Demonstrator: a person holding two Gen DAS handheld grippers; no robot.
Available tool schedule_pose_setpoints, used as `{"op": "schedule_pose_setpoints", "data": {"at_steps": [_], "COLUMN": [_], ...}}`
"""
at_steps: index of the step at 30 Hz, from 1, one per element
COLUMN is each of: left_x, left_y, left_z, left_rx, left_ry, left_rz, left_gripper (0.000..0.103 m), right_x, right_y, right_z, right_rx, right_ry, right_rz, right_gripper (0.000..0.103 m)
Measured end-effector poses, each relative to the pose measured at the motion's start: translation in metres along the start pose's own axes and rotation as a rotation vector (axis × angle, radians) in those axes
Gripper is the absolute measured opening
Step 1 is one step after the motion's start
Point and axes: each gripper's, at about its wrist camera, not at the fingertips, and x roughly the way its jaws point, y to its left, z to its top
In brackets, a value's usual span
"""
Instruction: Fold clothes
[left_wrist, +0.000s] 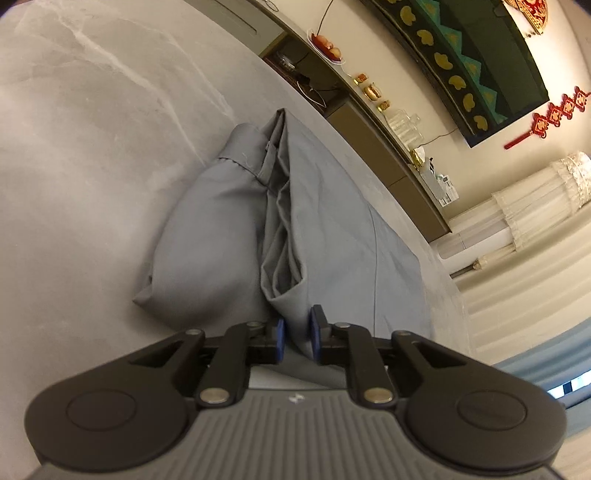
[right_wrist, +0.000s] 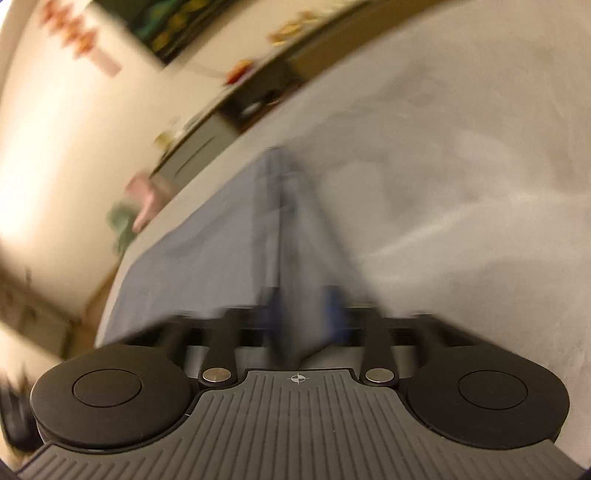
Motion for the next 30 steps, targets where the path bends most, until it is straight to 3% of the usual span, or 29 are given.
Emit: {"op": "schedule_pose_setpoints", "data": {"at_steps": [2, 6, 9, 12, 13, 14, 15, 16, 17, 21, 24, 26, 29, 30], "left_x": [0.0, 0.0, 0.001, 0.001, 0.001, 0.002, 0.002, 0.002, 0.001, 0.001, 0.002, 0.002, 0.0, -0.001], "left_y": [0.001, -0.003, -0.005, -0.004, -0.003, -0.002, -0.001, 0.0, 0.002, 0.001, -0.002, -0.002, 0.001, 0.001], "left_z": [0.0, -0.001, -0.001, -0.002, -0.002, -0.003, -0.002, -0.002, -0.001, -0.001, -0.002, -0.003, -0.003, -0.003], "left_rx": [-0.01, 0.004, 0.014, 0.022, 0.027, 0.031, 0.031, 0.029, 0.025, 0.027, 0.047, 0.049, 0.043, 0.045], "left_ry": [-0.001, -0.001, 0.0, 0.006, 0.008, 0.012, 0.017, 0.019, 0.022, 0.027, 0.025, 0.027, 0.03, 0.03], "left_rz": [-0.005, 0.006, 0.013, 0.015, 0.021, 0.025, 0.025, 0.028, 0.027, 0.038, 0.051, 0.046, 0.035, 0.034], "left_gripper": [0.015, 0.016, 0.017, 0.019, 0.019, 0.019, 0.019, 0.019, 0.018, 0.018, 0.018, 0.018, 0.018, 0.018], "right_x": [-0.011, -0.029, -0.019, 0.005, 0.012, 0.018, 0.019, 0.014, 0.005, -0.023, -0.012, 0.017, 0.04, 0.036], "right_y": [-0.001, -0.015, -0.014, -0.005, -0.004, -0.003, 0.0, 0.011, 0.029, 0.096, 0.105, 0.084, 0.014, 0.007], "right_z": [-0.005, -0.016, -0.021, -0.017, -0.016, -0.015, -0.013, -0.013, -0.013, -0.017, -0.015, -0.004, -0.001, -0.006], "right_rx": [0.042, 0.24, 0.325, 0.295, 0.285, 0.275, 0.251, 0.175, 0.061, -0.375, -0.487, -0.407, 0.009, 0.038], "right_ry": [0.014, 0.041, 0.121, 0.13, 0.115, 0.097, 0.07, 0.032, -0.009, -0.14, -0.15, -0.062, 0.082, 0.081], "right_rz": [0.02, 0.09, 0.188, 0.144, 0.117, 0.095, 0.074, 0.059, 0.048, -0.011, -0.046, -0.062, 0.054, 0.058], "right_gripper": [0.055, 0.056, 0.06, 0.06, 0.054, 0.034, 0.029, 0.019, 0.017, 0.016, 0.014, 0.011, 0.011, 0.008]}}
